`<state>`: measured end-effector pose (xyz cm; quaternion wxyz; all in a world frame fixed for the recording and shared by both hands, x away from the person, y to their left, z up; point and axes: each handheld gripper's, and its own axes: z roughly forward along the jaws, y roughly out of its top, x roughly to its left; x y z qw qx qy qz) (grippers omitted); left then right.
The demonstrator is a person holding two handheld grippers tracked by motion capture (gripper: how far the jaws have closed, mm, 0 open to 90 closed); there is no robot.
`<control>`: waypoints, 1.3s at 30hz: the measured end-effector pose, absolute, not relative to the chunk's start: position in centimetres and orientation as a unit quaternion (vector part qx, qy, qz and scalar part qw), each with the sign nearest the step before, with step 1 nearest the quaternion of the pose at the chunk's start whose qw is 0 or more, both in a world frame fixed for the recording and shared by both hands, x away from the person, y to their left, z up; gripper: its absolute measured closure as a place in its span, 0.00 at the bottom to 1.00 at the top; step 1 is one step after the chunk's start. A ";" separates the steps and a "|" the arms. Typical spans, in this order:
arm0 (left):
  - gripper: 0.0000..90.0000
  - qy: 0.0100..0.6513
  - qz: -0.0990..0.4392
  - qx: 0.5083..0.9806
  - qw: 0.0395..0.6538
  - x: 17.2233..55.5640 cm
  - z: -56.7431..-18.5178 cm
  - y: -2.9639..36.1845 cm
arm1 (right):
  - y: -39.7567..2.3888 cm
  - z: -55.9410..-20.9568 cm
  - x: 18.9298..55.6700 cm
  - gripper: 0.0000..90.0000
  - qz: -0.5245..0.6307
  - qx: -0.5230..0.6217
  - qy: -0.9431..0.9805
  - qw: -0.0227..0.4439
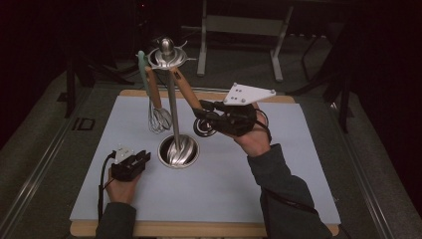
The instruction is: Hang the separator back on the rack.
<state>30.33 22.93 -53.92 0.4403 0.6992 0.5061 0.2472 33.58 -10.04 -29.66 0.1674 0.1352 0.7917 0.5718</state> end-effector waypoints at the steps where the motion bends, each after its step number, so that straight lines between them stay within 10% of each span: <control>1: 0.82 0.506 0.247 0.699 0.440 30.3 -53.9 22.9 | -10.0 -29.7 33.6 0.79 0.572 0.137 0.792 0.165; 39: 0.81 0.507 0.246 0.698 0.442 30.3 -53.9 23.0 | -10.0 -31.6 35.8 0.62 0.538 0.169 0.816 0.130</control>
